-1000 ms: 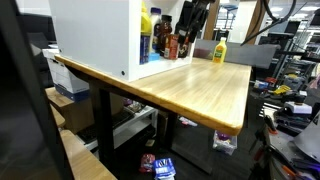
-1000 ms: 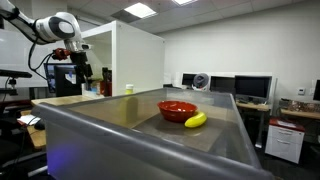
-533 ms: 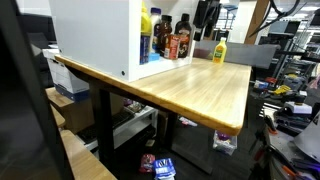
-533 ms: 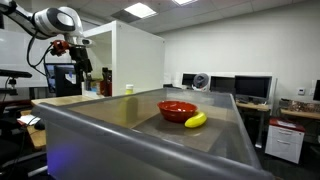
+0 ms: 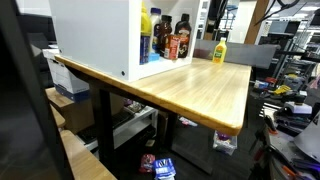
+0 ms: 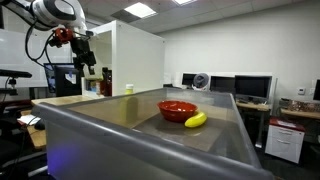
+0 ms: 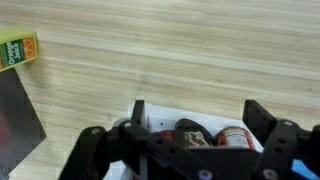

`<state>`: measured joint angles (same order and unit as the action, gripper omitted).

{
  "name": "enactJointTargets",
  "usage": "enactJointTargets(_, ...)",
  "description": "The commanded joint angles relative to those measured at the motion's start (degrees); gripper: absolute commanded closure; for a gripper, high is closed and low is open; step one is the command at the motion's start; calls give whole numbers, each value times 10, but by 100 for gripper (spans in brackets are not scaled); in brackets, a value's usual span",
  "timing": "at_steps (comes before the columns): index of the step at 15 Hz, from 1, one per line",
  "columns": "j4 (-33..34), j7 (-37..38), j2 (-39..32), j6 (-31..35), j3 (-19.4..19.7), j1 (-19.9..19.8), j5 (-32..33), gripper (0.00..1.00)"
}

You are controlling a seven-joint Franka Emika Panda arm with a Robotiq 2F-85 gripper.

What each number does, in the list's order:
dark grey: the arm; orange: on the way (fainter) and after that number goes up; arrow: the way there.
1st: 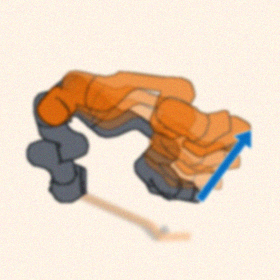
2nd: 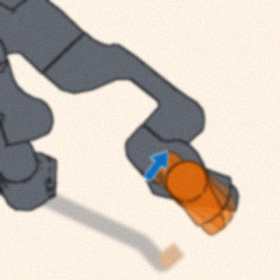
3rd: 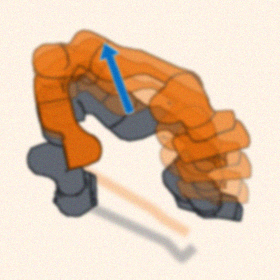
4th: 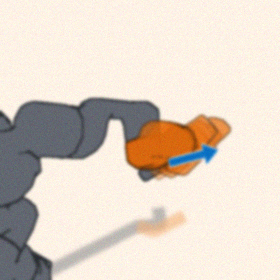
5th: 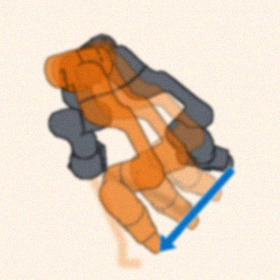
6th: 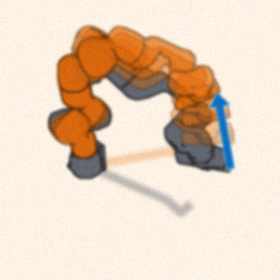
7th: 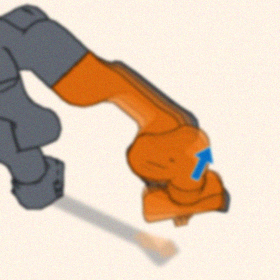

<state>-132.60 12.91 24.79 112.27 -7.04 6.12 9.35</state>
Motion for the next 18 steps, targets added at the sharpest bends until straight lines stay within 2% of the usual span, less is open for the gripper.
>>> enactJointTargets(1, -9, -67, 29, -22, 24, -9, -10, 0)
enactJointTargets(10, -10, -222, 46, -38, 68, -6, 0, 0)
enactJointTargets(13, -6, -240, 48, -49, 64, -12, 26, 0)
enactJointTargets(14, -3, -218, 50, -63, 53, -19, 42, 0)
enactJointTargets(15, -1, -215, 35, -39, 62, -12, 17, 0)
enactJointTargets(18, -1, -215, 35, -41, 61, -13, 19, 0)
